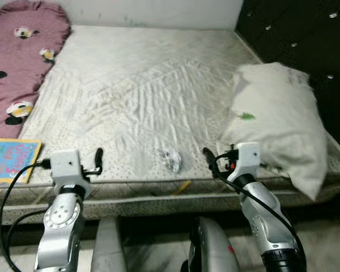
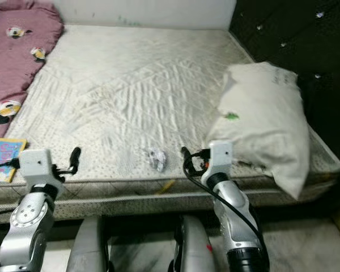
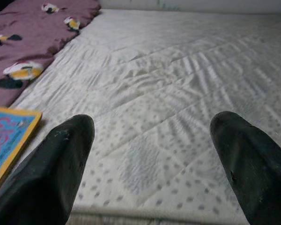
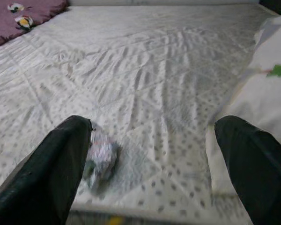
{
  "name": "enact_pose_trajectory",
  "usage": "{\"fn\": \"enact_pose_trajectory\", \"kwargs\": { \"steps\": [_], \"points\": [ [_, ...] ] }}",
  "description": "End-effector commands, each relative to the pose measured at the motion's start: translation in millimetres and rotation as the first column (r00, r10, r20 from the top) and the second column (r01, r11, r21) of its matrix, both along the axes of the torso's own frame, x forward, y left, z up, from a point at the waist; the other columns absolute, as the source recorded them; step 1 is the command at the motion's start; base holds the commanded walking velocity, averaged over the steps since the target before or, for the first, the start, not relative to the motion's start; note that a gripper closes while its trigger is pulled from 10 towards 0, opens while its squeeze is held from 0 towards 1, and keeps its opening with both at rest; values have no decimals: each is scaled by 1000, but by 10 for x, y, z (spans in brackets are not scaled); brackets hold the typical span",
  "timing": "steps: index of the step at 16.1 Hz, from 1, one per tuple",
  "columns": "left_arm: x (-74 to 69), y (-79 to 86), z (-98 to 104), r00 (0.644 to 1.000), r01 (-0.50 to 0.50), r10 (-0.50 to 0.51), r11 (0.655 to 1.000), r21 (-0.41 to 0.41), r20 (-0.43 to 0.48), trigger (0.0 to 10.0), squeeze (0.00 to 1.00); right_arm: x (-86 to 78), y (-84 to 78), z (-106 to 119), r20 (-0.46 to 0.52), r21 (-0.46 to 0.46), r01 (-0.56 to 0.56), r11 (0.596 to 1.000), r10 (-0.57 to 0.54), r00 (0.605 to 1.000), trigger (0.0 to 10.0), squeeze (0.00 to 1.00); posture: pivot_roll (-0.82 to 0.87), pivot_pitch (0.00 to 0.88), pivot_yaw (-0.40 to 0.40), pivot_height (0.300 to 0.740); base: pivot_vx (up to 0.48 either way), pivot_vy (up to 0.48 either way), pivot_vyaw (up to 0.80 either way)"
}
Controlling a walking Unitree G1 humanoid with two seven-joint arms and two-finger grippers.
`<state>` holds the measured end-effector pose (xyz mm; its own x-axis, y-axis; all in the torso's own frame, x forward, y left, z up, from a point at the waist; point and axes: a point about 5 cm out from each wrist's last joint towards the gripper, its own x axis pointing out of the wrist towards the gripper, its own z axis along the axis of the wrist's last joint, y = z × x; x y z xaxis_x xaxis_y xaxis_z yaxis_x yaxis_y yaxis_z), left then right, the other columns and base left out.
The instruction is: Clean up the room
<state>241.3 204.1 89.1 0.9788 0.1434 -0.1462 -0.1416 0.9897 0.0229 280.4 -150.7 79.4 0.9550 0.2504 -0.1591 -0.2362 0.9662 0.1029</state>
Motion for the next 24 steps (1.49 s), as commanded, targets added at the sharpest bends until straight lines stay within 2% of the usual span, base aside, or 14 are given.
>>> {"fn": "enact_pose_trajectory", "kwargs": {
  "steps": [1,2,4,8,11,14,15,17,20,24],
  "points": [
    [-34,-28,51,998,59,-58,996,-65,12,10000,0,53,17,34,6,1,-10,1000,10,1000,10000,0,79,41,-78,563,0,0,0],
    [-90,3,83,999,33,-33,999,-6,13,10000,0,89,51,34,6,15,-28,999,28,1000,10000,0,98,54,-83,563,0,0,0],
    [-166,84,90,1000,-24,23,999,43,3,10000,0,125,100,-13,-7,-35,-69,997,69,998,10000,0,130,74,-94,563,0,0,0],
    [-292,166,139,997,-80,80,995,53,0,10000,0,249,271,-3,-6,-30,-111,993,111,994,10000,0,185,102,-115,563,0,0,753],
    [-270,161,250,995,-94,94,994,55,17,10000,0,348,309,38,5,-14,-104,994,104,995,10000,0,181,120,-114,563,0,0,396],
    [-271,117,239,997,-72,72,997,29,5,10000,0,345,324,45,14,0,-115,993,115,993,10000,0,164,121,-115,563,0,0,0],
    [-270,30,226,1000,-3,3,1000,-10,2,10000,0,307,326,6,8,6,-126,992,126,992,10000,0,152,113,-110,548,0,0,0],
    [-299,1,227,1000,30,-30,999,19,-3,10000,0,293,336,-26,-1,4,-127,992,127,992,10000,0,156,111,-108,523,0,0,0],
    [-341,28,200,1000,11,-10,1000,16,-18,10000,0,281,376,-78,-18,9,-132,991,132,991,10000,0,174,114,-118,488,0,0,0],
    [-465,34,196,999,-3,4,1000,18,-32,10000,0,384,387,-134,-40,29,-108,994,109,993,10000,0,232,127,-148,483,0,0,0]
  ]
}}
